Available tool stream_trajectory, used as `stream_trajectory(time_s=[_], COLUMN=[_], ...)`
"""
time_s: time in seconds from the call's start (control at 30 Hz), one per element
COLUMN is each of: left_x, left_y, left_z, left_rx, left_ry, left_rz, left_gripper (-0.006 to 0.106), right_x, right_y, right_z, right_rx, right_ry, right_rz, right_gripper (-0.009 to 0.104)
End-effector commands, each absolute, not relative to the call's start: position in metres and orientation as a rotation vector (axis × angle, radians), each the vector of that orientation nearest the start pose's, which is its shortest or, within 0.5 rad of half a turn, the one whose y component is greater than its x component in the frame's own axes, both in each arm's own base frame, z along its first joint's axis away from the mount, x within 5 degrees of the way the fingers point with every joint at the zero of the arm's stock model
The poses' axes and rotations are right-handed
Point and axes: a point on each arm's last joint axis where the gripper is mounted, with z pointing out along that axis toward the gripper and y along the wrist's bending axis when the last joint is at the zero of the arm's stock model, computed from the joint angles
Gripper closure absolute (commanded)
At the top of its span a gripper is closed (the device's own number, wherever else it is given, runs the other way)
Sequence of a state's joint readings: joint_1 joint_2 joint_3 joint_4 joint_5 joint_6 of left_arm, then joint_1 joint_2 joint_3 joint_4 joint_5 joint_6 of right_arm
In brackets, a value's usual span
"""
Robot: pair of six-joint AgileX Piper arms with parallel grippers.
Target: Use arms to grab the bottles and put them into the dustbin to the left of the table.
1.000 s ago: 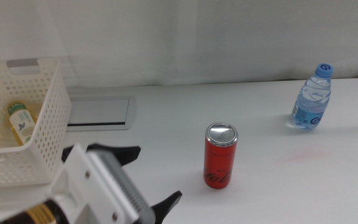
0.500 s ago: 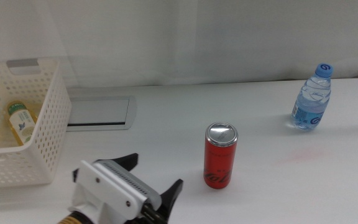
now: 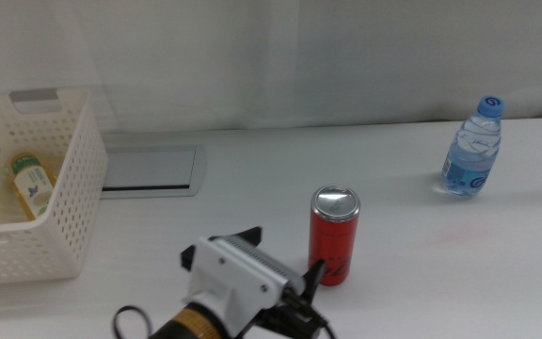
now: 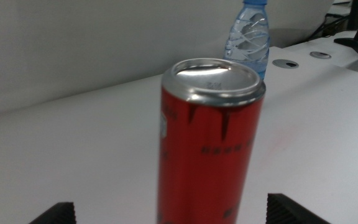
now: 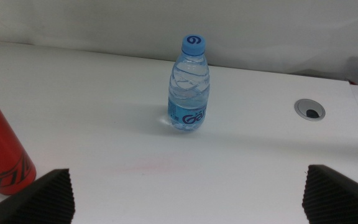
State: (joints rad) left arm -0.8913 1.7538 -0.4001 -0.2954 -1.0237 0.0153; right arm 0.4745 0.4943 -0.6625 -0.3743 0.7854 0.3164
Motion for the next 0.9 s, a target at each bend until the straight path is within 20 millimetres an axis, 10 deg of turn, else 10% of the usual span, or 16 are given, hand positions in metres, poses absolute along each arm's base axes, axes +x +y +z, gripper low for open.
stream_trajectory(time_s=[0.0, 0.87], left_x=[0.194, 0.249], left_y=[-0.21, -0.259], left_z=[0.138, 0.113], left_rx=[0.519, 0.516], left_ry=[1.755, 1.824], left_rz=[-0.53, -0.526], left_gripper=[0.021, 0.028], right_x=[0.085, 0.085], right_y=[0.016, 0.016], right_z=[0.336, 0.336], right_rx=[-0.27, -0.27], right_ry=[2.011, 2.011], right_rz=[0.041, 0.041], right_gripper=[-0.008, -0.008])
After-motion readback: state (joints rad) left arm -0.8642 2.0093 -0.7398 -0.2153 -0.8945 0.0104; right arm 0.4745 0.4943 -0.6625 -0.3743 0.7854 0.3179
